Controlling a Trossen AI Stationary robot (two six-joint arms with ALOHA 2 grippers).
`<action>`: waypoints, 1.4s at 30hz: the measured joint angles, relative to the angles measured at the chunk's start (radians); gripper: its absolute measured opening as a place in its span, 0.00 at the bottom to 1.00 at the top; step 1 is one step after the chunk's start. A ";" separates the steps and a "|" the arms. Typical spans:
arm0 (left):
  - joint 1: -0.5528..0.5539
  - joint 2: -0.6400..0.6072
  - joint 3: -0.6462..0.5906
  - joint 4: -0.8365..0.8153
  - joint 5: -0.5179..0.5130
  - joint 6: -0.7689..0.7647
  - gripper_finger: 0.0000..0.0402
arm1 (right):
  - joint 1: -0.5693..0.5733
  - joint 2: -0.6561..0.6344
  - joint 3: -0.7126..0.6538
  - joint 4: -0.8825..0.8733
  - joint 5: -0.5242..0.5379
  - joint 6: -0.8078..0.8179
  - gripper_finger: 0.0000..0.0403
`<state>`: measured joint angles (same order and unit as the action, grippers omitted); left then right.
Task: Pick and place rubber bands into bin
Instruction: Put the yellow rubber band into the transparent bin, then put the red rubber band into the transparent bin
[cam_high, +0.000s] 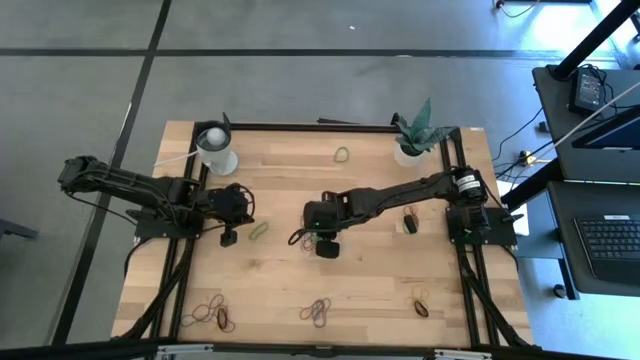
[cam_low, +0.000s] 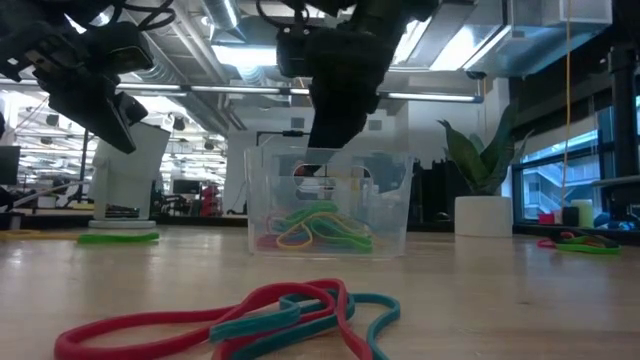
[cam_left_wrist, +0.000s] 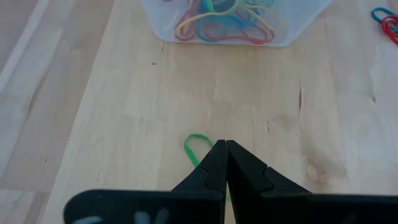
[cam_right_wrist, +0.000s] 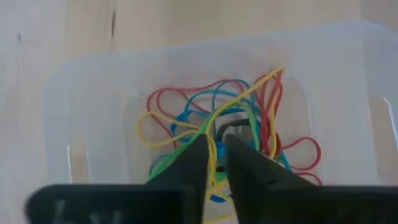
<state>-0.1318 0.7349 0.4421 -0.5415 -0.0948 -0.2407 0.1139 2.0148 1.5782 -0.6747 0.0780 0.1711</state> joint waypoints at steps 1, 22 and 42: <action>0.000 0.000 0.000 0.000 0.000 0.002 0.00 | 0.000 0.000 0.001 0.001 0.000 0.013 0.19; -0.118 0.016 0.035 -0.026 0.057 -0.006 0.00 | 0.133 -0.125 0.076 -0.165 0.075 0.131 0.02; -0.523 0.568 0.528 -0.476 -0.002 -0.604 0.00 | 0.532 -0.730 -0.648 0.115 0.324 0.589 0.01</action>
<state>-0.6548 1.3028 0.9704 -1.0176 -0.0965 -0.8446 0.6456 1.2852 0.9305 -0.5598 0.4023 0.7599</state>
